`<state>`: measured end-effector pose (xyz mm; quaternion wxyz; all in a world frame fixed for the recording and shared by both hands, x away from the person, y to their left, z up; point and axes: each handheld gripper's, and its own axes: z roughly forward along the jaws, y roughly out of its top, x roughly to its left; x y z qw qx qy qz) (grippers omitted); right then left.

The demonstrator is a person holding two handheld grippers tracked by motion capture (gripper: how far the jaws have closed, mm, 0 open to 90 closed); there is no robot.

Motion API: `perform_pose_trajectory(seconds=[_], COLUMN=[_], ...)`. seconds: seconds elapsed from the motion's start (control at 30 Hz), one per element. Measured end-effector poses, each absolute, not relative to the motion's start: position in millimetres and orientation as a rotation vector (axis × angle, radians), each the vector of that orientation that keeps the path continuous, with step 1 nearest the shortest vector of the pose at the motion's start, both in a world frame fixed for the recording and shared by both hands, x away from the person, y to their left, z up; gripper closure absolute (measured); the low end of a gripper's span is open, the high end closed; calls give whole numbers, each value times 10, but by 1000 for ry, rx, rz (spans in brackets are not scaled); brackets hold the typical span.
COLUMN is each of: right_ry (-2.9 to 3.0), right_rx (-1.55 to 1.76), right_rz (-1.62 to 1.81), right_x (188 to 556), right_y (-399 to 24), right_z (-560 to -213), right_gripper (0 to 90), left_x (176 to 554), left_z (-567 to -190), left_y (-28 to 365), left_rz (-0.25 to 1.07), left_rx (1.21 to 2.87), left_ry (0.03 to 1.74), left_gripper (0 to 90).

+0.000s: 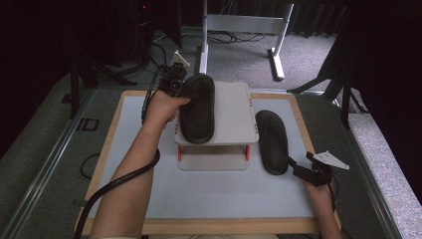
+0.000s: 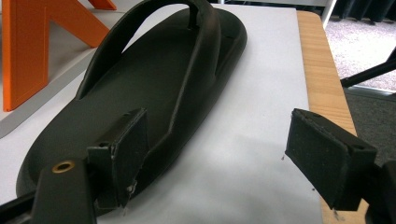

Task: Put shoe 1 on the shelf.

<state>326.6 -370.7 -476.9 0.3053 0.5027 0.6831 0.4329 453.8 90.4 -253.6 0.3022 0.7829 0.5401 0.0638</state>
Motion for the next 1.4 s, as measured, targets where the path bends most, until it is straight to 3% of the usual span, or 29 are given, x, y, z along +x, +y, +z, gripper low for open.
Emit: perform_pose_trajectory(seconds=[0.77, 1.4], right_ry=[1812, 1812], right_rx=[1329, 1329], right_rz=[1139, 1139], right_x=[3267, 3266], right_y=[-3699, -3699], right_z=[-4769, -4770], right_gripper=[204, 204], left_x=[4226, 3936], left_z=[-2564, -3244], left_y=[1562, 1954], left_rz=[200, 410], left_rx=[2034, 1977], left_ry=[1279, 1210], left_gripper=[489, 488])
